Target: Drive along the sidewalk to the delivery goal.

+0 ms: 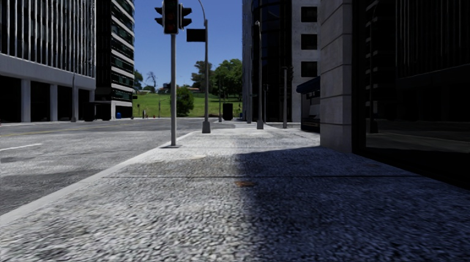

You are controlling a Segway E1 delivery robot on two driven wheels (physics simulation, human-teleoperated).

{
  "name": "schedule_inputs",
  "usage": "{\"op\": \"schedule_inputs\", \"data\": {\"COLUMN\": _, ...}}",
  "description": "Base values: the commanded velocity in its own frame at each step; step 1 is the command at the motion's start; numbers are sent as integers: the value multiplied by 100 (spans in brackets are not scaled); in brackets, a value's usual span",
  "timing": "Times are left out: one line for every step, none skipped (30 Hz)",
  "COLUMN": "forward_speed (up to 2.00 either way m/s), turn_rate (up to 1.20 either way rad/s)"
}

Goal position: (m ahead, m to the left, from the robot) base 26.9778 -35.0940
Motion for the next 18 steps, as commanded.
{"op": "schedule_inputs", "data": {"forward_speed": 200, "turn_rate": -25}}
{"op": "schedule_inputs", "data": {"forward_speed": 200, "turn_rate": -24}}
{"op": "schedule_inputs", "data": {"forward_speed": 200, "turn_rate": -24}}
{"op": "schedule_inputs", "data": {"forward_speed": 200, "turn_rate": -11}}
{"op": "schedule_inputs", "data": {"forward_speed": 200, "turn_rate": 0}}
{"op": "schedule_inputs", "data": {"forward_speed": 200, "turn_rate": 0}}
{"op": "schedule_inputs", "data": {"forward_speed": 200, "turn_rate": 0}}
{"op": "schedule_inputs", "data": {"forward_speed": 200, "turn_rate": 0}}
{"op": "schedule_inputs", "data": {"forward_speed": 200, "turn_rate": 0}}
{"op": "schedule_inputs", "data": {"forward_speed": 200, "turn_rate": 0}}
{"op": "schedule_inputs", "data": {"forward_speed": 200, "turn_rate": 0}}
{"op": "schedule_inputs", "data": {"forward_speed": 200, "turn_rate": 0}}
{"op": "schedule_inputs", "data": {"forward_speed": 200, "turn_rate": -5}}
{"op": "schedule_inputs", "data": {"forward_speed": 200, "turn_rate": -16}}
{"op": "schedule_inputs", "data": {"forward_speed": 200, "turn_rate": -16}}
{"op": "schedule_inputs", "data": {"forward_speed": 200, "turn_rate": -28}}
{"op": "schedule_inputs", "data": {"forward_speed": 200, "turn_rate": -32}}
{"op": "schedule_inputs", "data": {"forward_speed": 200, "turn_rate": -32}}
